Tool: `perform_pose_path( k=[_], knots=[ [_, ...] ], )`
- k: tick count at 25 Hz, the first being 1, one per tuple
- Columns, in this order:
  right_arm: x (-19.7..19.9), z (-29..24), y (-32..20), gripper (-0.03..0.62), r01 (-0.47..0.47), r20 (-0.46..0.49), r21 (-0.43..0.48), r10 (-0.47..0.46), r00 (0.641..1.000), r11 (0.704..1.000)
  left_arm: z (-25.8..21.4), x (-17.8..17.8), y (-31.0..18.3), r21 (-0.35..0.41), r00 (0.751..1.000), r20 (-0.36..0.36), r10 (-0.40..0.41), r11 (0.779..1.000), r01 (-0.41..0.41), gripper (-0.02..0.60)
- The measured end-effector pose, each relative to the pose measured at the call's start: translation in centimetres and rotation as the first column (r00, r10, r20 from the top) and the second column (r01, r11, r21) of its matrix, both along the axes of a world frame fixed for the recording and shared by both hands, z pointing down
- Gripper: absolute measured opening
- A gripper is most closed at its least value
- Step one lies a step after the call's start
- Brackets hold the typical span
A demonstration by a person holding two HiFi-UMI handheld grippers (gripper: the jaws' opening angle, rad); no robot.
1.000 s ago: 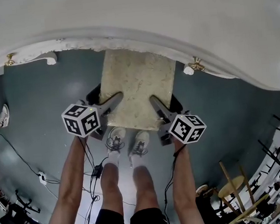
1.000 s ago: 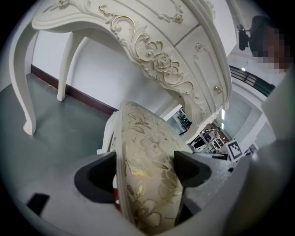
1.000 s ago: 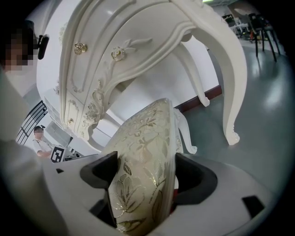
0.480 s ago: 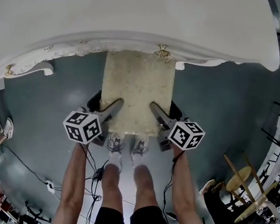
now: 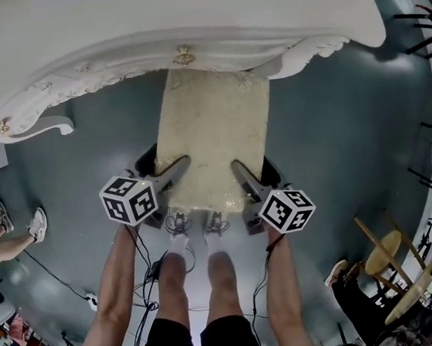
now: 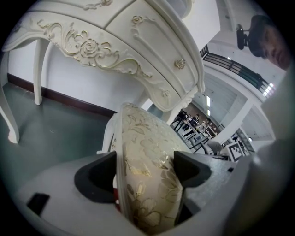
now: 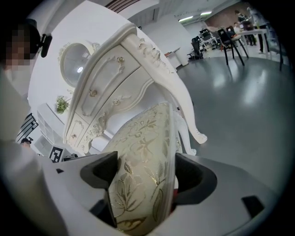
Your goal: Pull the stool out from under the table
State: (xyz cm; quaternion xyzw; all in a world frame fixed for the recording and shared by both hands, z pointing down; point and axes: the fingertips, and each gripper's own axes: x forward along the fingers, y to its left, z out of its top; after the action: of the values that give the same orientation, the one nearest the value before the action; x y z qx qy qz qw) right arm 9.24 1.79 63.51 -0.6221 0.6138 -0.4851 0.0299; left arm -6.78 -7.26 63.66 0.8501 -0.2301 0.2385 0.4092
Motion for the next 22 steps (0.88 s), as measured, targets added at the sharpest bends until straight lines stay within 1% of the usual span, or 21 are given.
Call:
perform_pose_path(
  k=[6,11,16,22],
  knots=[
    [2.0,-0.6,4.1,0.387,-0.074,-0.015,0.007,0.074,0.997,0.997,-0.5,2.6,3.0,0.003,0.997,-0.018,0.071,0.997,-0.071,0.388],
    [3.7,-1.0,7.7,0.387,-0.142,-0.023,0.008,0.142,0.99,0.99,-0.7,5.0,5.5,0.002,0.99,-0.026,0.136,0.991,-0.136,0.388],
    [5.5,-1.3,11.3,0.387,-0.23,-0.024,0.016,0.231,0.973,0.973,-1.1,7.9,7.8,0.007,0.975,-0.031,0.222,0.975,-0.222,0.388],
    [8.2,-1.0,15.6,0.387,-0.318,-0.028,0.019,0.318,0.948,0.948,-0.7,11.7,10.9,0.007,0.951,-0.038,0.307,0.952,-0.307,0.388]
  ],
)
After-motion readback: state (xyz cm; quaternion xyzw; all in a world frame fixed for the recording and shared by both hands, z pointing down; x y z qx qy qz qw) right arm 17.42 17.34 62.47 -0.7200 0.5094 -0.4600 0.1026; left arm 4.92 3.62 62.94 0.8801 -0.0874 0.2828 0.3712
